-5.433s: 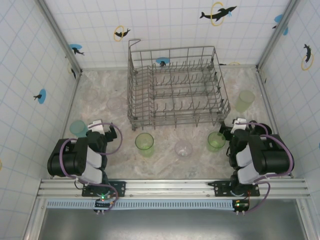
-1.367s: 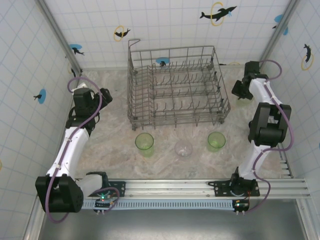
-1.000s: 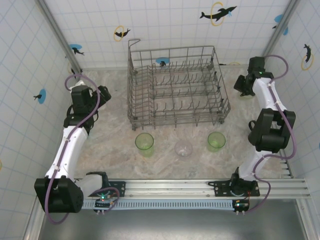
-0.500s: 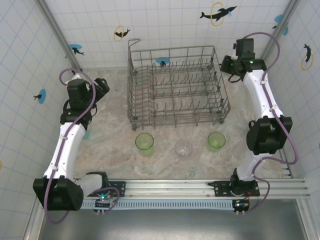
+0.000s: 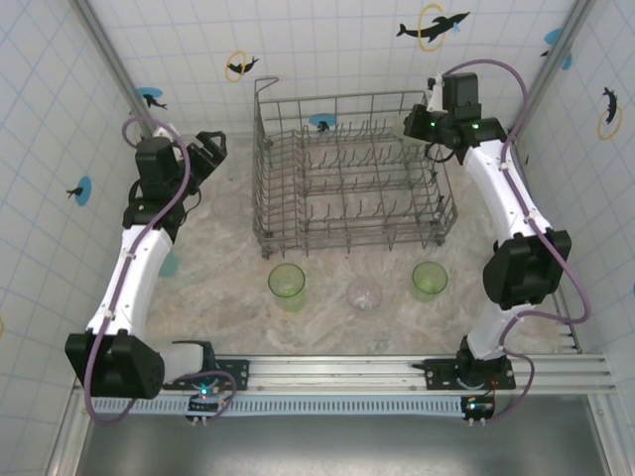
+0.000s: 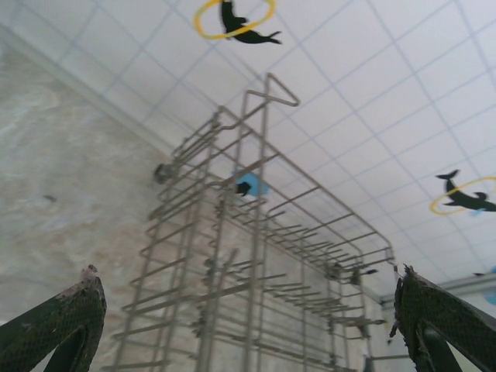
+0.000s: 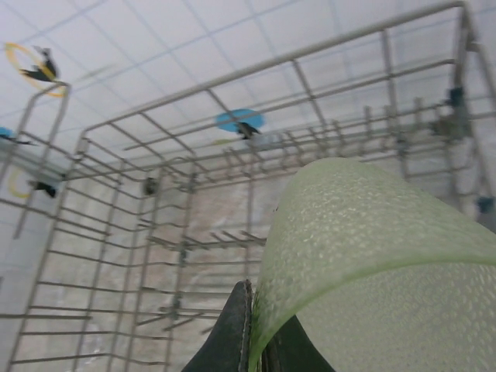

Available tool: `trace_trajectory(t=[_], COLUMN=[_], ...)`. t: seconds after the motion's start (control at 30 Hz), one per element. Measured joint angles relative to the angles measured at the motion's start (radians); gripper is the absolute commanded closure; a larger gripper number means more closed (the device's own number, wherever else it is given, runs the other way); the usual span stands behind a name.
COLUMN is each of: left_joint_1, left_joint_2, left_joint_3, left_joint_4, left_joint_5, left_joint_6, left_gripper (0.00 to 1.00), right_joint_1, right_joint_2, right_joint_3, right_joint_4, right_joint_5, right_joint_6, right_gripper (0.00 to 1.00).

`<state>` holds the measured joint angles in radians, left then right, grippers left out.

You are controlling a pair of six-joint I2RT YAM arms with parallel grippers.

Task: Load the cups into the dish rack

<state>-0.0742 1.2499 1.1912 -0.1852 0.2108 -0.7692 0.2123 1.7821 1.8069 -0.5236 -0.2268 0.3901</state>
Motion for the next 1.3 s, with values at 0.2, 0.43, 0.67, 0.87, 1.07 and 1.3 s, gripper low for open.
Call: trace_trajectory(t=[0.2,0.43,0.67,0.87,1.07,1.3], left_joint_1=[-0.052,-0.124,-0.198,-0.231,-0.266,-0.308], left_joint_2=[0.077,0.166,0.285,0.377,0.473,0.554], left_joint_3=[0.082,0.142,0.236,0.278,0.304,0.330], left_joint_4=[0.055,0.117,0.153,0.206,0.283,0.329], left_joint_5=[0.052,0.077,0.090,0.124,0.177,0.210], left_joint_6=[-0.048,-0.109,-0.163,-0.229,-0.317,-0.393], left_gripper=[0.02,0.02,0.02,0.02,0.02,0.03], right_joint_1=[0.006,0.006,0.006,0.012,0.029,0.047], right_joint_2=[-0.006,-0.014,-0.055,-0.069,-0.069,-0.069], right_joint_3=[-0.161,-0.351,-0.473,-0.556,-0.602,-0.610], right_joint_4=[0.204,0.504,0.802,1.049,1.268,1.362], right_joint_5=[-0.183,-0.356,-0.440,-0.486,-0.513,-0.519], right_joint_6=[0.090,0.247,0.387,0.527,0.650,0.702], right_gripper=[1.00,1.00,1.00,1.00,1.00,1.00])
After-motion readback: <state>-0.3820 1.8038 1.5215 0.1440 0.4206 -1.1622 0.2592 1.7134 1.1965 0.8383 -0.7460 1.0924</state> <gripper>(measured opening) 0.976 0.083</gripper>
